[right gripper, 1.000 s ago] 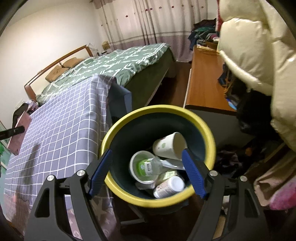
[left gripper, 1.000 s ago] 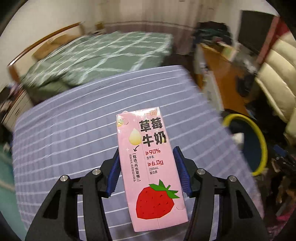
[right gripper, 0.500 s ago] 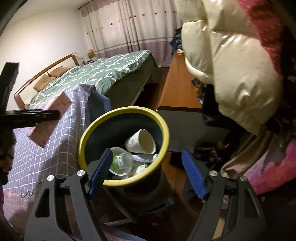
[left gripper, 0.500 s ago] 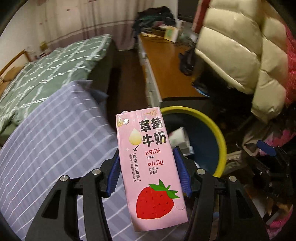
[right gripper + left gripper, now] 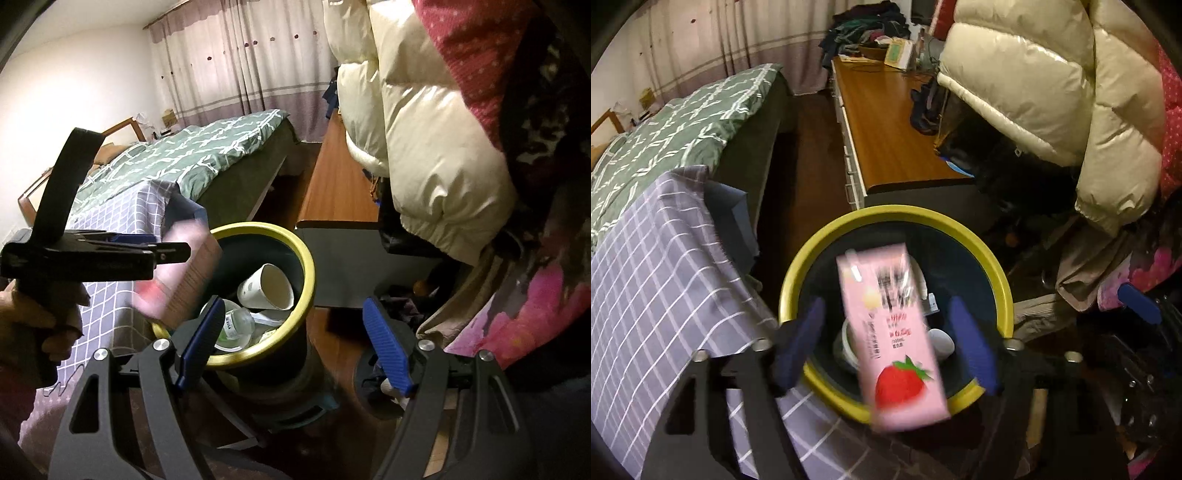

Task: Collect trash

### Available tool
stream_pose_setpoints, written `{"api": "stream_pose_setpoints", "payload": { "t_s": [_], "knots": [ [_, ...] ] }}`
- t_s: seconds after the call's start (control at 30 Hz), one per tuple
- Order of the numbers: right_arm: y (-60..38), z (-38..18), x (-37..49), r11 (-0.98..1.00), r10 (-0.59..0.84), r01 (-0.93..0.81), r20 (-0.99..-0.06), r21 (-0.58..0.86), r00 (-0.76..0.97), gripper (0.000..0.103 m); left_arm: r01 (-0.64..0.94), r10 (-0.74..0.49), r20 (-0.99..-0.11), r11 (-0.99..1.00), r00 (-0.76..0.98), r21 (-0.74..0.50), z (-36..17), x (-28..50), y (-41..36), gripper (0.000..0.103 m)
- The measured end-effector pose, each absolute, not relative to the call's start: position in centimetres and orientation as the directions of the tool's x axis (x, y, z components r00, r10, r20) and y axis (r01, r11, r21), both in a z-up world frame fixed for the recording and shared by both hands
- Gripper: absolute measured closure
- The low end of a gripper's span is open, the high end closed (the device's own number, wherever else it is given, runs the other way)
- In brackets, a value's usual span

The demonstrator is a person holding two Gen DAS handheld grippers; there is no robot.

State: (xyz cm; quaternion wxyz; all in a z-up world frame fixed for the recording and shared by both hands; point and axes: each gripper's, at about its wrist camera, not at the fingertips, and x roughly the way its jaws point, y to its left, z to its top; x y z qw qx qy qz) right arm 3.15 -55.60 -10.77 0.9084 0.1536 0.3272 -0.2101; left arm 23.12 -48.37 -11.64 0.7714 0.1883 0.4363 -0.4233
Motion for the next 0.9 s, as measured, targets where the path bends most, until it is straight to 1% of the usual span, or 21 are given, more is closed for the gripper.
{"api": "stream_pose_setpoints", "payload": {
  "t_s": [0.07,0.1,0.13,0.17,0.23,0.27,0.33,0.4,0.47,0.63,0.7,0.77,0.9],
  "knots": [
    [-55.3,-10.7,3.1,0.869,-0.272,0.473,-0.655,0.148,0.705,0.030,0.812,-0.510,-0.814,0.577,0.277,-0.086,-10.2,22.8,-46.7,0.027],
    [-54.9,-10.5,3.2,0.873,-0.263,0.463,-0.653,0.152,0.710,0.030,0.806,-0.537,-0.788,0.585,0.302,-0.089,-8.6,22.1,-44.8,0.027],
    [-54.6,-10.4,3.2,0.877,-0.256,0.455,-0.653,0.153,0.713,0.030,0.803,-0.554,-0.768,0.590,0.322,-0.088,-7.6,21.7,-43.4,0.021],
    [-54.2,-10.3,3.2,0.881,-0.250,0.447,-0.651,0.154,0.717,0.030,0.796,-0.578,-0.729,0.601,0.367,-0.076,-5.9,20.7,-41.3,0.014],
    [-53.1,-9.8,3.3,0.894,-0.231,0.420,-0.638,0.159,0.734,0.030,0.787,-0.611,-0.655,0.616,0.445,-0.041,-3.7,18.8,-37.7,0.004],
    [-52.6,-9.6,3.4,0.900,-0.223,0.407,-0.633,0.159,0.742,0.029,0.778,-0.618,-0.618,0.628,0.486,-0.016,-2.8,17.8,-36.0,0.005],
    [-51.2,-8.8,3.3,0.913,-0.207,0.377,-0.617,0.157,0.759,0.029,0.735,-0.594,-0.556,0.677,0.581,0.044,-1.3,15.6,-31.9,0.005],
    [-49.9,-8.2,3.3,0.924,-0.189,0.347,-0.602,0.158,0.776,0.028,0.669,-0.554,-0.513,0.741,0.655,0.053,-0.5,14.0,-27.4,0.005],
    [-48.5,-7.6,3.2,0.935,-0.168,0.317,-0.587,0.160,0.792,0.025,0.614,-0.520,-0.495,0.789,0.696,0.035,0.1,12.9,-23.5,0.005],
    [-44.2,-6.1,2.7,0.961,-0.107,0.230,-0.553,0.157,0.826,0.025,0.447,-0.388,-0.461,0.894,0.798,0.022,0.0,10.2,-15.7,0.005],
    [-42.7,-5.6,2.7,0.968,-0.096,0.205,-0.541,0.146,0.836,0.024,0.384,-0.346,-0.445,0.923,0.826,-0.005,0.2,9.1,-12.7,0.005],
    [-41.7,-5.1,2.5,0.972,-0.090,0.189,-0.529,0.137,0.844,0.023,0.350,-0.324,-0.433,0.936,0.841,-0.020,0.4,8.1,-10.3,0.005],
    [-39.6,-3.9,2.0,0.979,-0.101,0.174,-0.497,0.103,0.862,0.023,0.320,-0.301,-0.444,0.947,0.844,-0.033,0.6,6.4,-7.2,0.005]
  ]
}}
